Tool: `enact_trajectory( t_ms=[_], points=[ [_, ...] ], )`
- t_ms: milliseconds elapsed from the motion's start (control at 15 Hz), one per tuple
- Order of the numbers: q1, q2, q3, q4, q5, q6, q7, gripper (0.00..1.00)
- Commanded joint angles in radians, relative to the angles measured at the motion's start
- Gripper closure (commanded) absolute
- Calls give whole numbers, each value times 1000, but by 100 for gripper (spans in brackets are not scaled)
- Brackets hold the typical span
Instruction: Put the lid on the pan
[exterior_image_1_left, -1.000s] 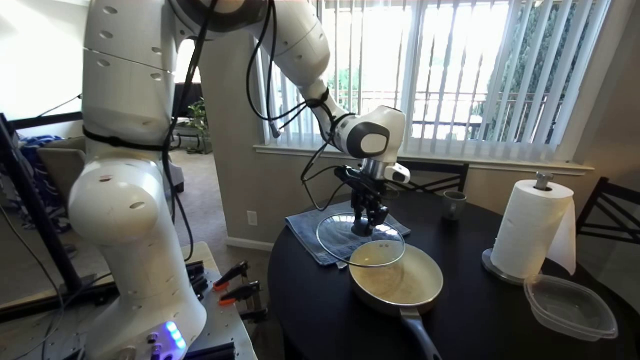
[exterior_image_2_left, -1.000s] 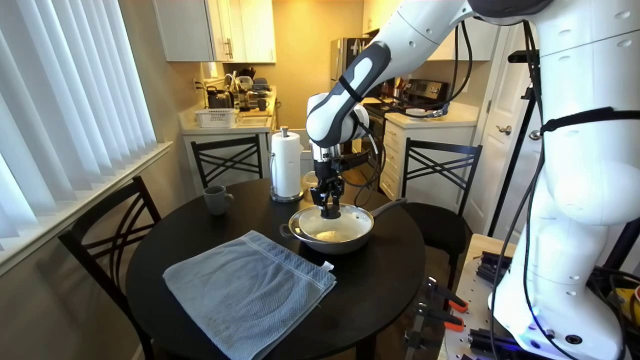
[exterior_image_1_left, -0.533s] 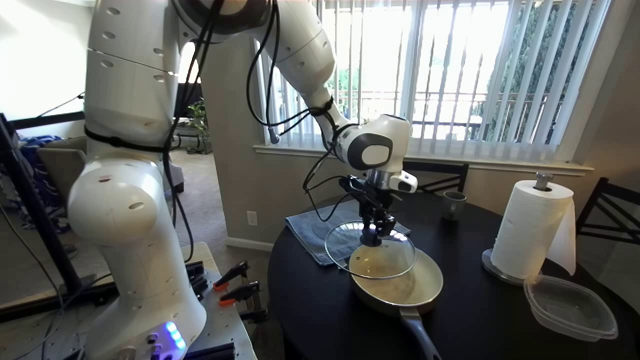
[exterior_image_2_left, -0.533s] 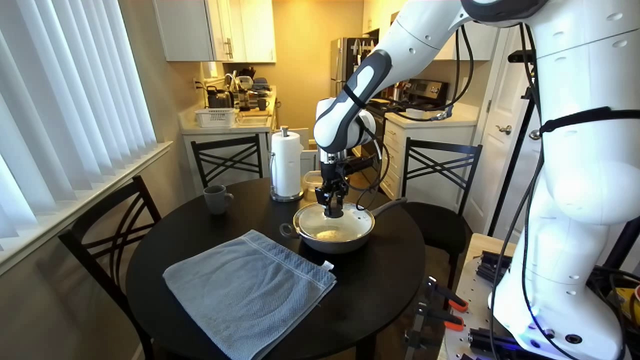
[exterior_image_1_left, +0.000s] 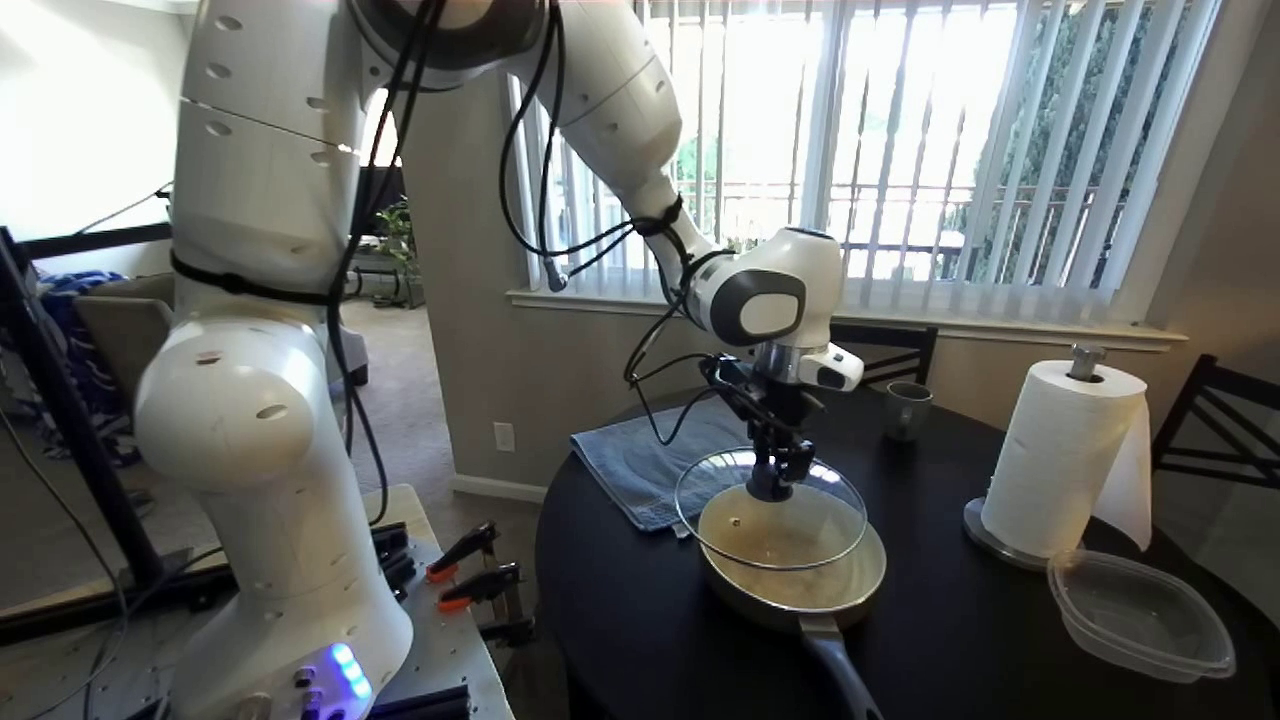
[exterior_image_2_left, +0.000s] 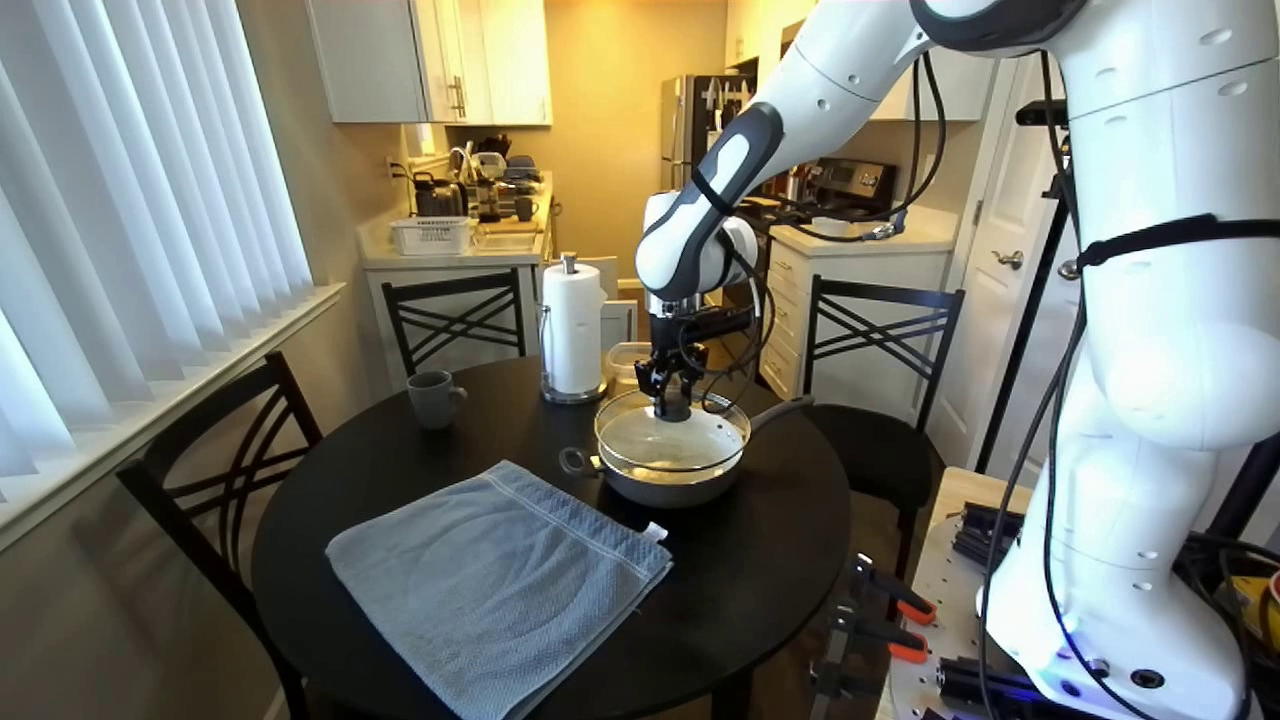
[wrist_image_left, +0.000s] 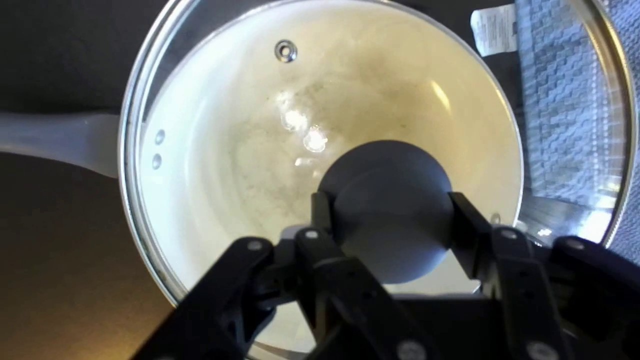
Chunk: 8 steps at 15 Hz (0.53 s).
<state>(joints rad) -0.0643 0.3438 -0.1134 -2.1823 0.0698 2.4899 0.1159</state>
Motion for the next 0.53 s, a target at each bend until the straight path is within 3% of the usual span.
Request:
enact_trajectory(
  t_ms=[0,467],
  points=[
    [14,49,-22,45,-34,6,87,67],
    [28,152,-48,126,-41,22,154,67]
  ],
)
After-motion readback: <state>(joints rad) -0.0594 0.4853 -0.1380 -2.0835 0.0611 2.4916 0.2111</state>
